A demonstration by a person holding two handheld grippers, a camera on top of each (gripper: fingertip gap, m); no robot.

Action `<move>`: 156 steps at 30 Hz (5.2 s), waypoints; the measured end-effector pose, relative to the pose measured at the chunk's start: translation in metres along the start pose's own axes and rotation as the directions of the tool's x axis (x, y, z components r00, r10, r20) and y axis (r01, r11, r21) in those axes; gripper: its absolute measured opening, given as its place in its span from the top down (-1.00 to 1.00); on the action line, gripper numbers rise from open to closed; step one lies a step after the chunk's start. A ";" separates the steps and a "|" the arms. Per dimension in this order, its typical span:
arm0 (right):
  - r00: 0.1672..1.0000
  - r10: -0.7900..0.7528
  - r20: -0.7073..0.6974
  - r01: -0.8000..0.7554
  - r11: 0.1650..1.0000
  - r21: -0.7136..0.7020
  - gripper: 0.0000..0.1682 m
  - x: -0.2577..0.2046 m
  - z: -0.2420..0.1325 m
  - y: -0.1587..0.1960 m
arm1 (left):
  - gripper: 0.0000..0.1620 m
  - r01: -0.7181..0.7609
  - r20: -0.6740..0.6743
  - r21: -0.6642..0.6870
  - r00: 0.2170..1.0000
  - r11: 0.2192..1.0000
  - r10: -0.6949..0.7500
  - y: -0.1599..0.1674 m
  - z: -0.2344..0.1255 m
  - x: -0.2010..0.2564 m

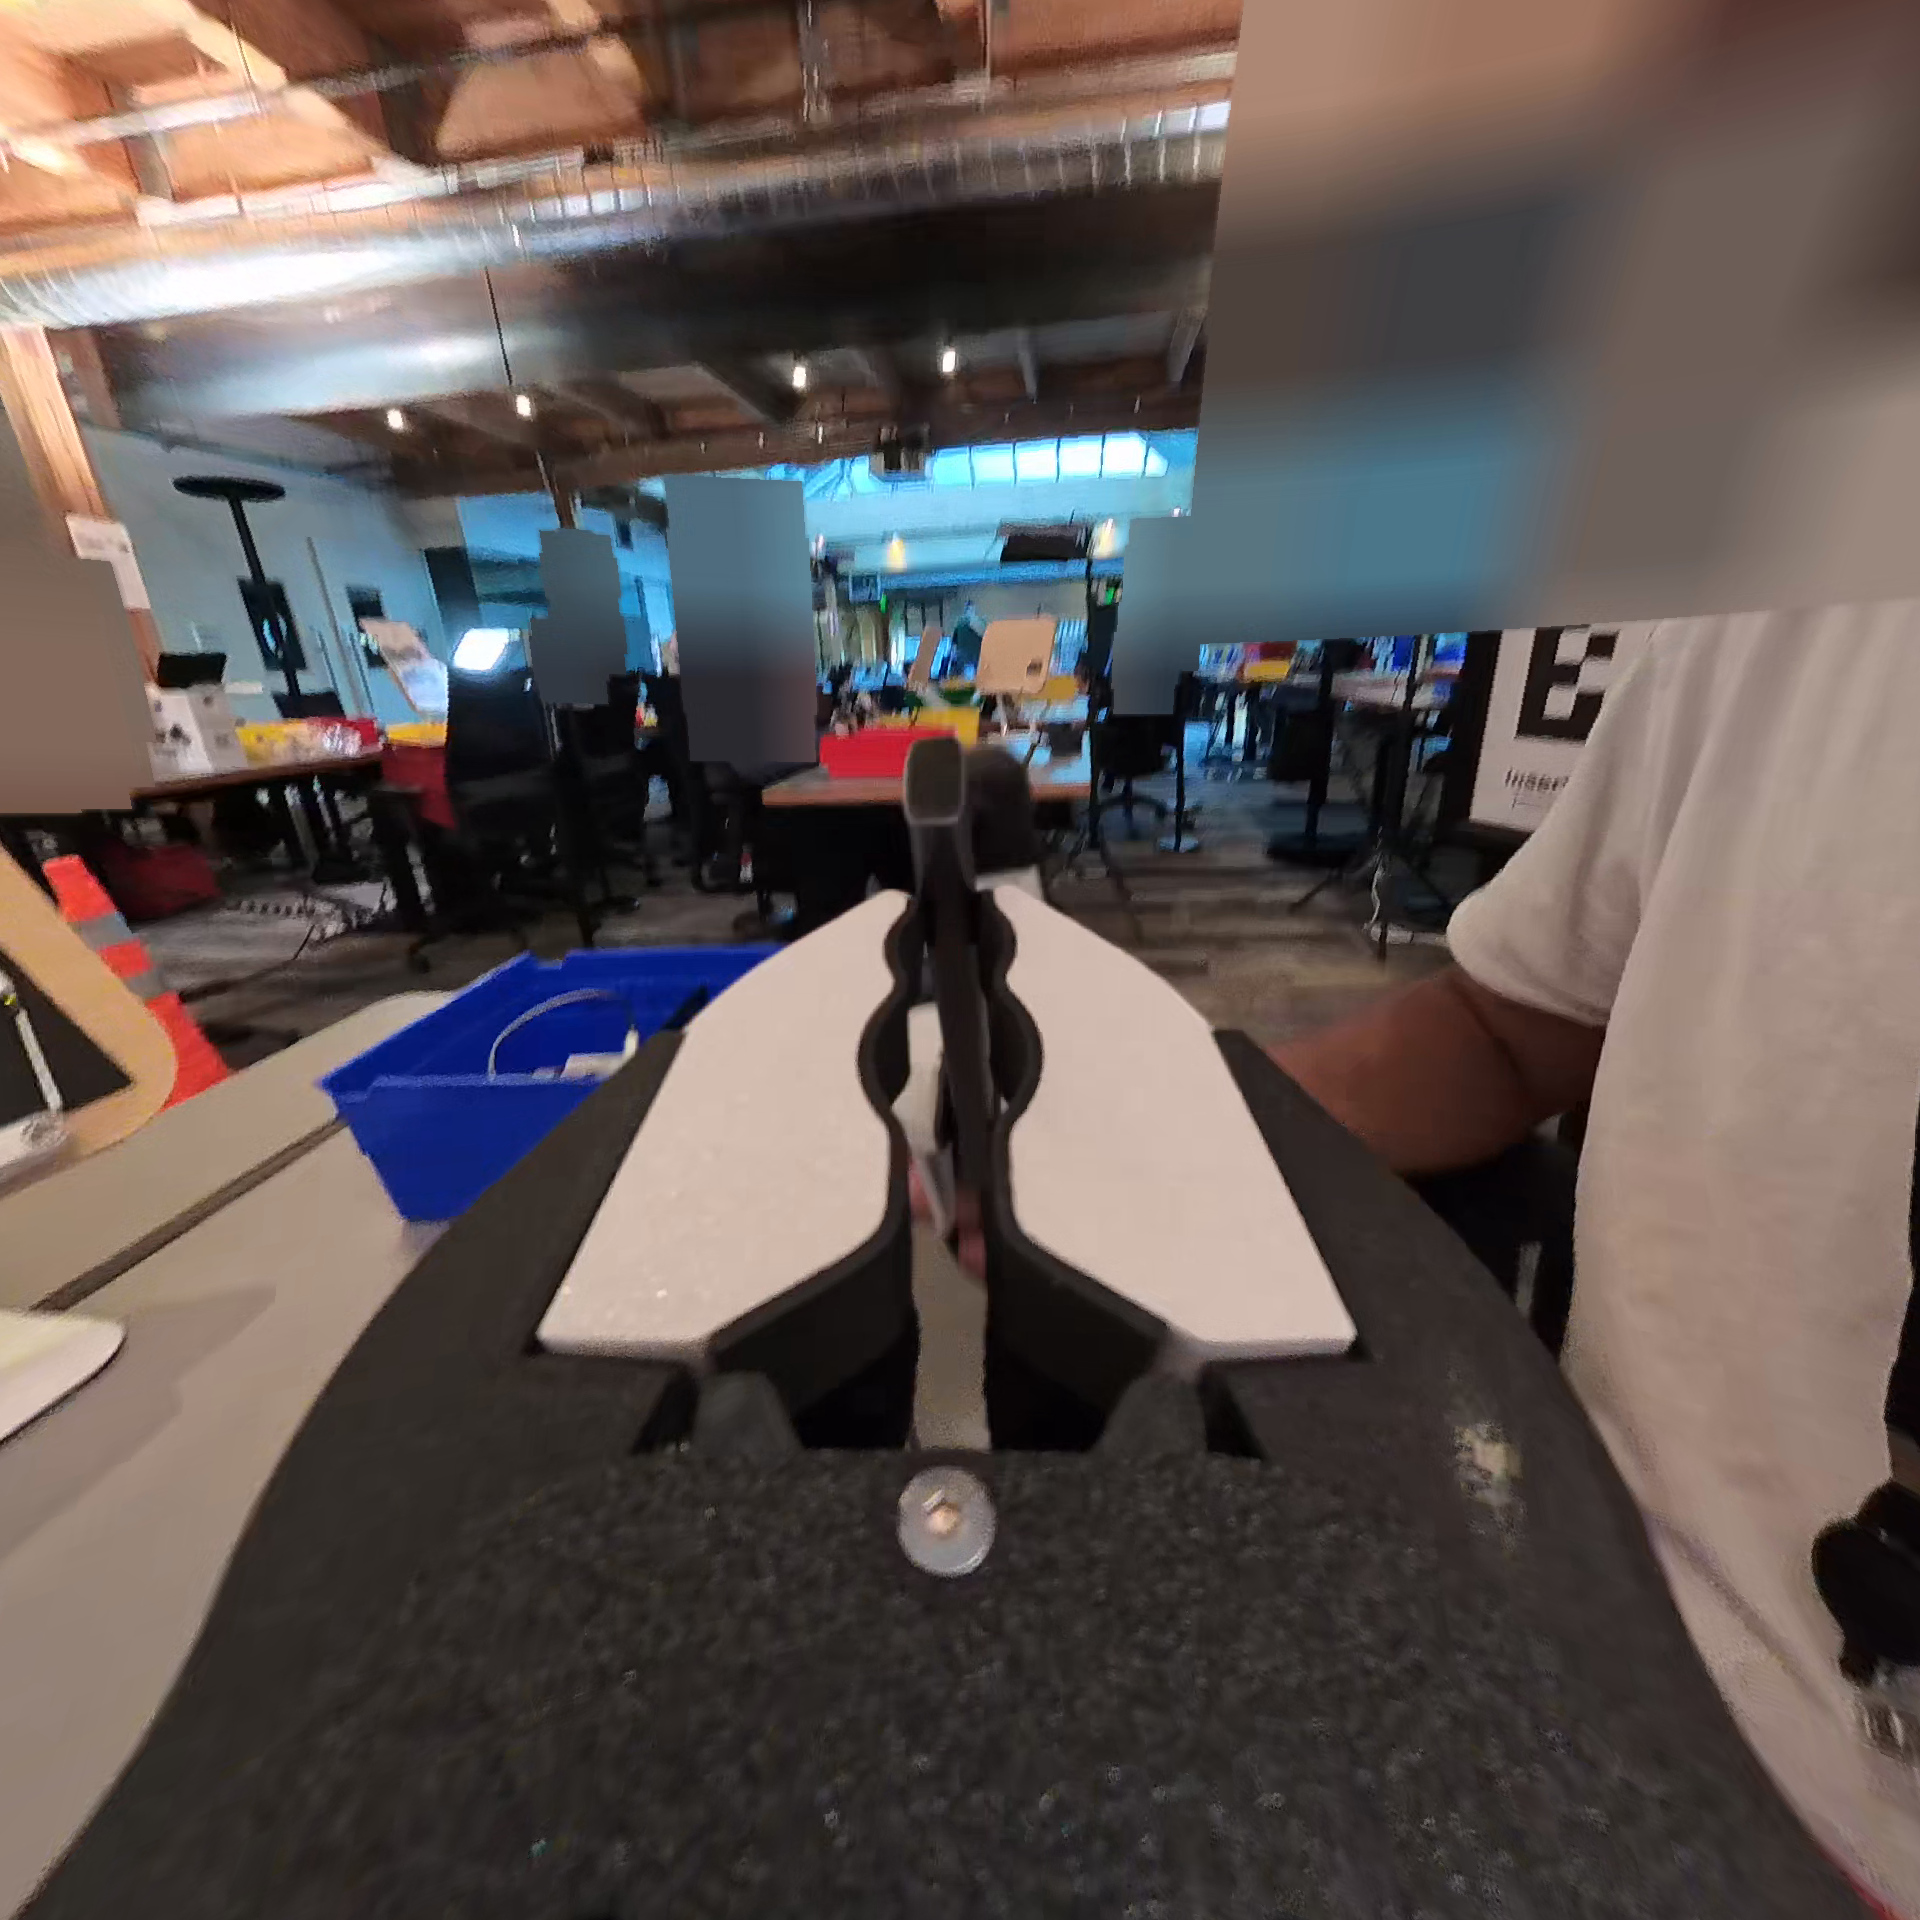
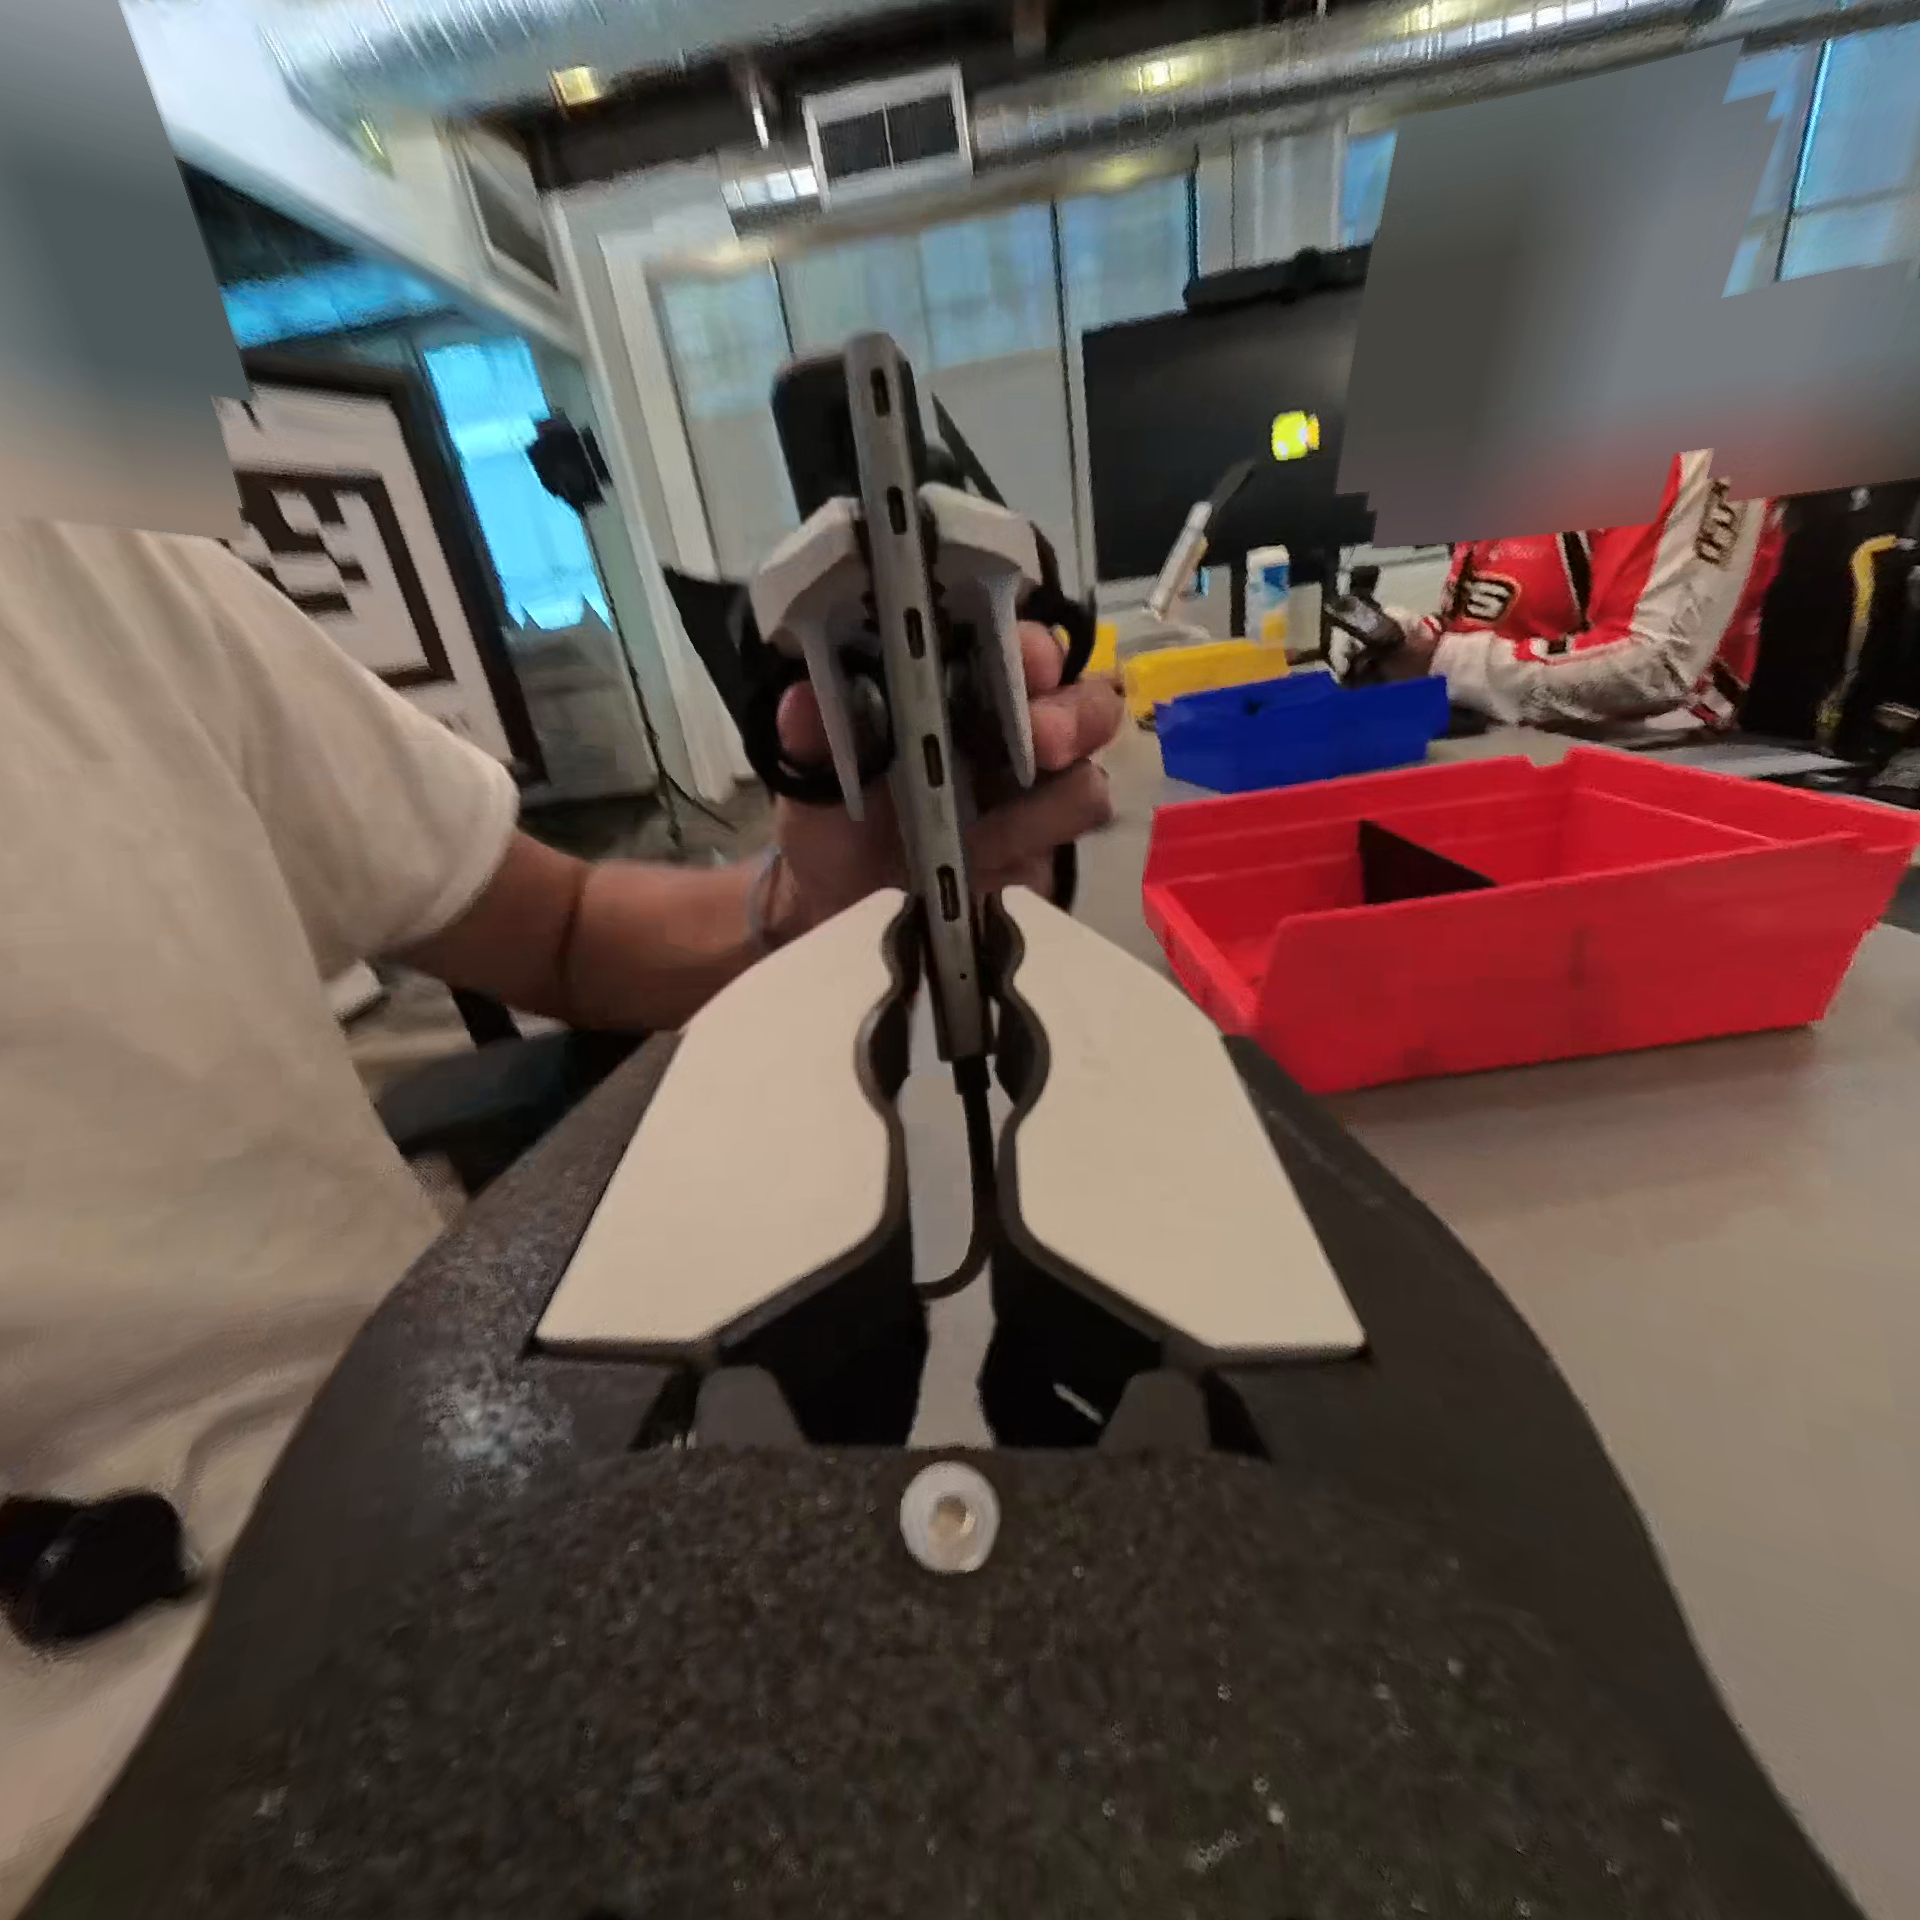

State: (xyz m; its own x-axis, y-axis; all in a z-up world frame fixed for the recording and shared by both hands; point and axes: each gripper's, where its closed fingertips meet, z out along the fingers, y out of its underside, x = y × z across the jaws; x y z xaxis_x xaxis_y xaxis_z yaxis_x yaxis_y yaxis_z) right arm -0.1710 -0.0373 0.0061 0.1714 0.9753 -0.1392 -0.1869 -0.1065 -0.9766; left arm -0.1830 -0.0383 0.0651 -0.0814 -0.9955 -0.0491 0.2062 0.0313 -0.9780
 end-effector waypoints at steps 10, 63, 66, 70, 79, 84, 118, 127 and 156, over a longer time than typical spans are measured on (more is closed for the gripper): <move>0.972 -0.235 -0.006 0.208 0.870 -0.446 0.88 0.009 -0.021 0.053 | 0.79 -0.143 0.159 -0.367 0.964 0.919 0.214 0.077 -0.046 -0.004; 0.904 -0.425 -0.035 0.159 0.413 -0.897 0.73 0.054 0.004 0.188 | 0.87 -0.385 0.371 -0.532 0.694 0.754 0.617 0.086 -0.083 -0.074; 0.908 -0.418 0.013 0.159 0.315 -0.936 0.96 0.057 0.009 0.196 | 0.87 -0.373 0.383 -0.529 0.696 0.762 0.607 0.084 -0.086 -0.076; 0.927 -0.360 -0.107 0.132 0.579 -0.804 0.97 0.054 0.032 0.145 | 0.88 -0.362 0.416 -0.551 0.662 0.752 0.624 0.078 -0.098 -0.083; 0.890 0.402 -0.214 -0.334 0.896 0.294 0.98 0.102 -0.051 -0.001 | 0.88 -0.339 0.446 -0.542 0.659 0.769 0.605 0.074 -0.105 -0.086; 0.757 0.487 -0.435 -0.506 0.859 0.082 0.98 0.100 -0.080 0.075 | 0.88 -0.387 0.381 -0.566 0.661 0.728 0.647 0.077 -0.091 -0.077; 0.922 0.172 -0.347 -0.380 0.574 -0.725 0.74 0.063 -0.071 0.167 | 0.88 -0.428 0.306 -0.546 0.698 0.720 0.647 0.084 -0.078 -0.057; 0.943 0.144 -0.300 -0.328 0.554 -0.765 0.96 0.059 -0.064 0.173 | 0.88 -0.445 0.276 -0.553 0.699 0.704 0.659 0.087 -0.072 -0.054; 0.885 -0.249 -0.393 -0.119 0.696 -0.709 0.97 0.031 -0.034 0.079 | 0.88 -0.578 -0.033 -0.767 0.469 0.278 0.882 0.155 -0.021 -0.033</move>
State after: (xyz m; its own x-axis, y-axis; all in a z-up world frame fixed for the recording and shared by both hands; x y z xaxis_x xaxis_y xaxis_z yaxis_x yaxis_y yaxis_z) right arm -0.1474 -0.0217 -0.0808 0.5781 0.8140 0.0557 0.5351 -0.3267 -0.7790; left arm -0.1688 0.0012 -0.0894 0.1115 -0.4366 -0.8927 -0.6438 0.6526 -0.3995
